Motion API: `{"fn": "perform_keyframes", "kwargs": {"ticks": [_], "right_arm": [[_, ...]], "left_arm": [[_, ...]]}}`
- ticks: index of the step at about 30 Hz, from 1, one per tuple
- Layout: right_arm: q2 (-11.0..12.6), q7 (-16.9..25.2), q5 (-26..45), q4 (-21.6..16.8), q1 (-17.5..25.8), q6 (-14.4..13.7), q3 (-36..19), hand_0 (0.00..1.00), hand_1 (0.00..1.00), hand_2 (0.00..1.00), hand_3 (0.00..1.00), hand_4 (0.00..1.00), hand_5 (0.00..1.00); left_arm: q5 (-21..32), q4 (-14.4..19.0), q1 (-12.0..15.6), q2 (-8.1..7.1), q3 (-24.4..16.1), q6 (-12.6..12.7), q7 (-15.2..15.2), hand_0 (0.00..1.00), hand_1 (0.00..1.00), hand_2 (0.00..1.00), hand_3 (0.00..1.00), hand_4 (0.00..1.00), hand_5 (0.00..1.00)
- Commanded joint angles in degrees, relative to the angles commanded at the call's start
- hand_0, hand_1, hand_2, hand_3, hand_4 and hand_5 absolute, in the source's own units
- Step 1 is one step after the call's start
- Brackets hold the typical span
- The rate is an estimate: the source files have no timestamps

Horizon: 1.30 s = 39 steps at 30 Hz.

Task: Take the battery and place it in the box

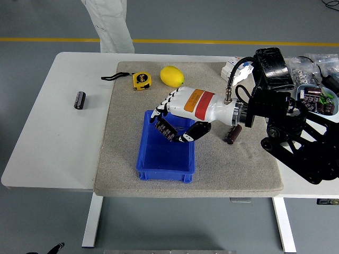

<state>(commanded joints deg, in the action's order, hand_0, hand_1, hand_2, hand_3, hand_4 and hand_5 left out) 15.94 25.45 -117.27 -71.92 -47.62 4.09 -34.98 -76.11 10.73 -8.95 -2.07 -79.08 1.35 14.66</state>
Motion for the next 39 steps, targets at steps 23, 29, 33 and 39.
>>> {"fn": "perform_keyframes", "kwargs": {"ticks": [23, 29, 33, 39], "right_arm": [[2.77, -17.69, 17.66, 6.49, 10.08, -3.92, -11.11, 0.652, 0.658, 0.743, 0.868, 0.998, 0.228], [3.12, -21.47, 17.69, 6.29, 15.41, -9.16, -14.02, 0.641, 0.65, 0.712, 0.833, 0.998, 0.362], [2.72, -22.49, 14.59, 5.26, 17.42, -13.3, -14.38, 0.587, 0.612, 0.663, 0.795, 0.998, 0.403], [2.18, -23.04, 10.1, 6.08, 18.75, -16.46, -13.11, 0.545, 0.595, 0.646, 0.781, 0.998, 0.438]], "left_arm": [[-1.03, 0.02, 0.49, 0.0, -0.19, -0.1, 0.17, 0.745, 0.742, 0.882, 0.862, 0.826, 0.872], [-1.2, -0.01, 0.74, 0.05, -0.19, -0.08, 0.17, 0.745, 0.742, 0.881, 0.862, 0.826, 0.873], [-1.07, -0.02, 0.73, 0.13, 0.0, -0.03, 0.19, 0.744, 0.741, 0.88, 0.861, 0.826, 0.872], [-0.67, -0.06, 0.66, 0.16, 0.56, -0.05, 0.13, 0.743, 0.74, 0.879, 0.86, 0.826, 0.874]]}}
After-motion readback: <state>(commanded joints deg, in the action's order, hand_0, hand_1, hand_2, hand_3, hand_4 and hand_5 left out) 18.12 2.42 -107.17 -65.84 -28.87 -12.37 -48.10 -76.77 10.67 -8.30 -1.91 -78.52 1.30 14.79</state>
